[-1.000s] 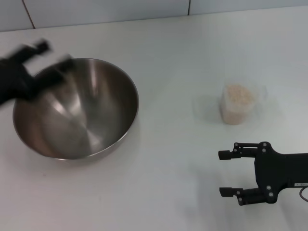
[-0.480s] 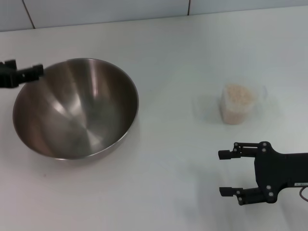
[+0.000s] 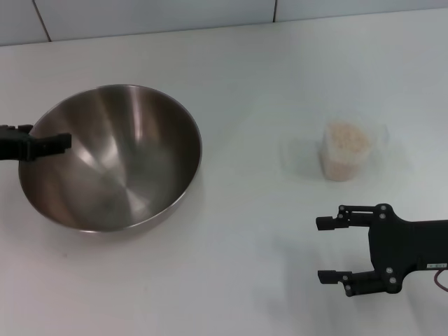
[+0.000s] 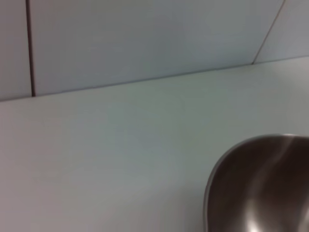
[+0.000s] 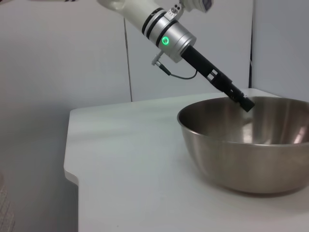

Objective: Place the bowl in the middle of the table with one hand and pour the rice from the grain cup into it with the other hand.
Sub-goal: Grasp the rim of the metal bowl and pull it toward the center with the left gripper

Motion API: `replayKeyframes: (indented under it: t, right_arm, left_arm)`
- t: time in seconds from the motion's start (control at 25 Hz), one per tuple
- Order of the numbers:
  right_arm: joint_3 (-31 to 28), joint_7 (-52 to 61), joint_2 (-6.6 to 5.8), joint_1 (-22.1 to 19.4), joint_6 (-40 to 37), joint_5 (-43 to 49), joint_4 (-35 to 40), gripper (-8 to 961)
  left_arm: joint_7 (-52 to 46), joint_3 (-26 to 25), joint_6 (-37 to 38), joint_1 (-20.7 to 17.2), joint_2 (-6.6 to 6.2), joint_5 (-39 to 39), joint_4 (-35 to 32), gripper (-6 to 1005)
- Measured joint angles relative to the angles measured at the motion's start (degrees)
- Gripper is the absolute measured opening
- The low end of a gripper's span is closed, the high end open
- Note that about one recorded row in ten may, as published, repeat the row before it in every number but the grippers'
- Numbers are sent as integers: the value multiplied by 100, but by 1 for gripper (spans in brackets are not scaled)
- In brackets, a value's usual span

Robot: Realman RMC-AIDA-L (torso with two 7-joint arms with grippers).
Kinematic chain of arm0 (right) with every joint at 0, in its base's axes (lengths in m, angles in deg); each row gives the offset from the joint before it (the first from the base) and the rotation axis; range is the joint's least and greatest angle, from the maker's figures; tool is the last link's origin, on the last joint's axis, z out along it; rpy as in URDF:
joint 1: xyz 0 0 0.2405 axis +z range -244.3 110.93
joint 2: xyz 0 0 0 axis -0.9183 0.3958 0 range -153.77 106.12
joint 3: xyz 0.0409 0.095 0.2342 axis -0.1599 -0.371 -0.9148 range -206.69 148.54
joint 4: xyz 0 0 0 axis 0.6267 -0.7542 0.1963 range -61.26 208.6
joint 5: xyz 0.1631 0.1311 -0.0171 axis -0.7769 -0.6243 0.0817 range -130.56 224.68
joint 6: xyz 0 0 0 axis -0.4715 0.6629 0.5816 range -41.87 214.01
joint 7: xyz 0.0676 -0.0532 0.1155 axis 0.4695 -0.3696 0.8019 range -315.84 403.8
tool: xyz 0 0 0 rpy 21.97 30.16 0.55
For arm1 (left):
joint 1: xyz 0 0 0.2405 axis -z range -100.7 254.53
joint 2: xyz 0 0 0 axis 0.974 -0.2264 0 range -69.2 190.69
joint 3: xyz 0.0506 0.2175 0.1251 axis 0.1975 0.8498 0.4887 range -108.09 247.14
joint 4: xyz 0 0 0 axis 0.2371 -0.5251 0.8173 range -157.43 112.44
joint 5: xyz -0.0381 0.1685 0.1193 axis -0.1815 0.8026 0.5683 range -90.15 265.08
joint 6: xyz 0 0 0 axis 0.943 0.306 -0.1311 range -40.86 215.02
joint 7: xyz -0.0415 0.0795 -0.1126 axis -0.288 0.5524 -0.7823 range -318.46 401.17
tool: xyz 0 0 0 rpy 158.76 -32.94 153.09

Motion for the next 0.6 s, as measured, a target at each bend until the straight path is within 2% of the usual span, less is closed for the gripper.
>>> replayKeyframes:
  t: [0.44,0.6]
  right_arm:
    - [9,1,0,-27,3,0,0,759]
    - [-4,1,0,-30,3,0,0,759]
  left_arm:
    - [-123,-8,72,121,0,49,303,651]
    - [-199,-57,119,194,-5,81,347,571]
